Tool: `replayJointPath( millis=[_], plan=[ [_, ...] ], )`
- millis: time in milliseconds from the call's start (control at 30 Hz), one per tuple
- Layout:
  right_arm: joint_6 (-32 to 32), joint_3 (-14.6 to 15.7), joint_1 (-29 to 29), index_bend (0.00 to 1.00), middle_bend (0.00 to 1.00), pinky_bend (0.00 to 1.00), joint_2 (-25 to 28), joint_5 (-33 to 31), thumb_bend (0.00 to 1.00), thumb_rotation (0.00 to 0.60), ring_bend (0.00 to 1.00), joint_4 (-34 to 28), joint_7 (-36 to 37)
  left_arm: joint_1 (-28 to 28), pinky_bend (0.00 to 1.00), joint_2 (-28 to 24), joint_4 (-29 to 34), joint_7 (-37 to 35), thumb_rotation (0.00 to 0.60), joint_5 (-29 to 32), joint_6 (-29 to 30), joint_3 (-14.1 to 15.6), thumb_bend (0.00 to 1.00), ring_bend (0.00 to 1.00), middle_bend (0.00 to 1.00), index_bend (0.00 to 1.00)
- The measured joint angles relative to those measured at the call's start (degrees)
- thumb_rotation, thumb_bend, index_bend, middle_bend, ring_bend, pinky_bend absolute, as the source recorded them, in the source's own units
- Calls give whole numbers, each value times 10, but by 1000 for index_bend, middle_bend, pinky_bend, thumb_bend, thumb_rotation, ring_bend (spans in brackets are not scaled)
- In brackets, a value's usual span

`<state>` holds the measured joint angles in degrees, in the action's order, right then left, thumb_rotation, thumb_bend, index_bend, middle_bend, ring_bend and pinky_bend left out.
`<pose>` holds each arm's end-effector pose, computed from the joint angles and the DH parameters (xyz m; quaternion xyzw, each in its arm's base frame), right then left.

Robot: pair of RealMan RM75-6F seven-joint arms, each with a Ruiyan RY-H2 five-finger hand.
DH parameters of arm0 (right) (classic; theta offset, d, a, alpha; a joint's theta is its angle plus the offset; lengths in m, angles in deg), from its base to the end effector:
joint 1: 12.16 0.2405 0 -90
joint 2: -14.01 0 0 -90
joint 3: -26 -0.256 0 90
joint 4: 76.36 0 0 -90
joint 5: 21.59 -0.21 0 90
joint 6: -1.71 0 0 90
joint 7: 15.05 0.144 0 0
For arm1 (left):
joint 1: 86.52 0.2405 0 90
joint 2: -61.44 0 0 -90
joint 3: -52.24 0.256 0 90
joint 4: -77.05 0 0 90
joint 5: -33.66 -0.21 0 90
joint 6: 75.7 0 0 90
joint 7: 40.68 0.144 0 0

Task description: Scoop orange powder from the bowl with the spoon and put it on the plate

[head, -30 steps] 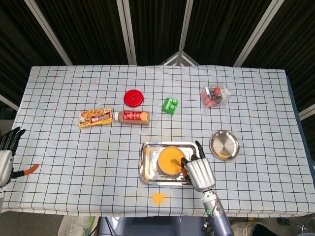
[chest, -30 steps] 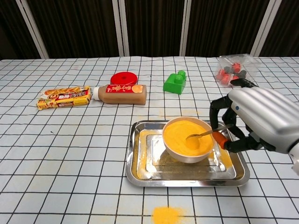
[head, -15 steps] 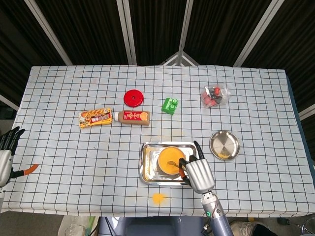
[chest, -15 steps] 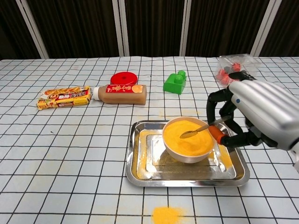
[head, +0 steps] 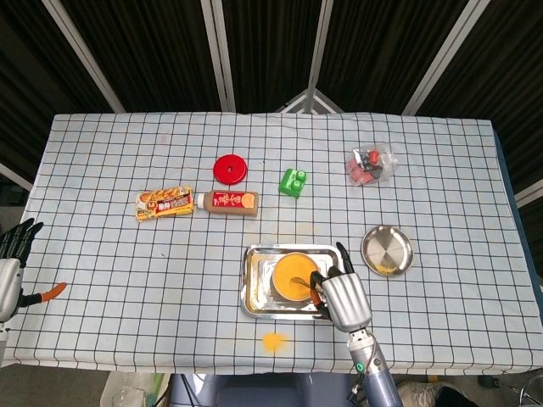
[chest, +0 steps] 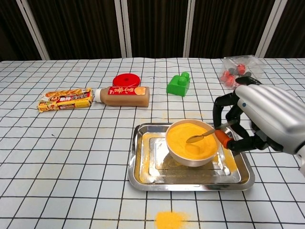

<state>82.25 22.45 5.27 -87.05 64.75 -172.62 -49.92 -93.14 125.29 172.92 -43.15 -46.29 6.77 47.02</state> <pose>-0.1366 -0.2063 -0.0253 0.6574 -0.3543 0.4655 0.4749 -0.3057 0.1975 0.1596 -0.5508 -0.4336 -0.4105 0.5832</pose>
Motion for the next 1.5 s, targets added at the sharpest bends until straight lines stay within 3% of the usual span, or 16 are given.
replayJointPath(
  millis=[267,467,600,733,1133,1500],
  plan=[
    [-9,-6,4,956,853,12,3,4,760,600,562,-3,10,0,0,0,0,-1,600,1,0,0,1,0,0,0],
    [6,-66,15,955,853,12,11,-1,759,600,562,-5,25,1,0,-1,0,-2,600,1,0,-1,1,0,0,0],
    [11,-123,22,955,853,12,37,-36,760,600,562,-3,24,0,0,0,0,-1,600,1,-1,0,1,0,0,0],
    [12,-150,19,955,853,12,62,-84,759,600,562,14,38,0,0,0,0,2,600,1,-1,1,1,0,0,0],
    [-19,-153,-3,955,853,12,71,-198,760,600,562,132,117,0,0,2,2,9,600,5,-5,2,2,0,0,0],
    [-32,-144,-2,956,865,12,66,-234,806,600,577,98,97,0,0,1,4,7,600,6,-5,1,1,0,0,0]
  ],
)
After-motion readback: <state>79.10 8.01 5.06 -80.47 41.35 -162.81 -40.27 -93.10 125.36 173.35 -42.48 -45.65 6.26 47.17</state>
